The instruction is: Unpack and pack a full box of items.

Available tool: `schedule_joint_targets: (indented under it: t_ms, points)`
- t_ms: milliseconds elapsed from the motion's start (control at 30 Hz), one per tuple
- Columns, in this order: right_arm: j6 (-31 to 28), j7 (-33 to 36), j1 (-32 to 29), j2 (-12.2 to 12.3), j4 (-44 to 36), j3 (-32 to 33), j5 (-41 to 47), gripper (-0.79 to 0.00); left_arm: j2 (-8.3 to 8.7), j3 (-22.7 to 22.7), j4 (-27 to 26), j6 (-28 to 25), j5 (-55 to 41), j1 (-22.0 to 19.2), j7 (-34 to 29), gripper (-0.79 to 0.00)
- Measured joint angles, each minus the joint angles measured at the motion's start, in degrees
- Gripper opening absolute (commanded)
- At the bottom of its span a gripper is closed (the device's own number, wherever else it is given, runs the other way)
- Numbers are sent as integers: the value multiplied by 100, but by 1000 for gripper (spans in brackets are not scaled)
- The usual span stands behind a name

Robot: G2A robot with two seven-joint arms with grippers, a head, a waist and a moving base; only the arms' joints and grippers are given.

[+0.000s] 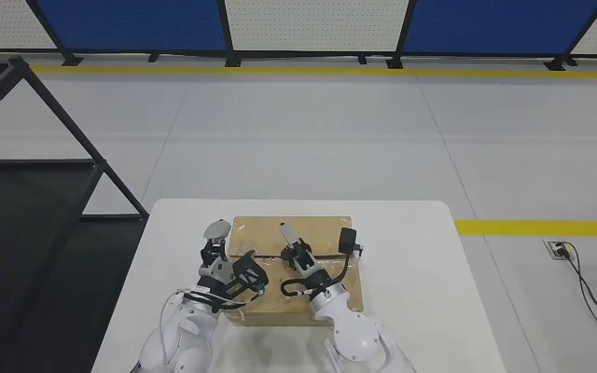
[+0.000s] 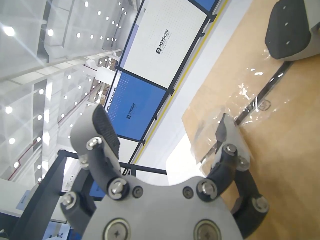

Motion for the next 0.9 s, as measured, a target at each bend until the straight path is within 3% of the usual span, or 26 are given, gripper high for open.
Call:
schedule_joint_targets:
  t_ms: [33,67,267,533,900]
  points:
    - [-1,0,6,-2,10,-1,3,0,-10,18,11,2,6,-15,-26,-428]
    - [1,2,14,-3,21,0,11,0,-23,32,20,7,-2,-27,-54,-499]
    - [128,-79,76,-20,102,35,86,0,-70,10,9,58,-125,26,-111,-631]
    - [196,-90,161,-43,172,16,128,0,-108,-122,-22,75,-347,136,-39,-674]
    - [286,-99,199,-57,205,42,134,0,-159,-307,-87,-26,-765,231,81,-671]
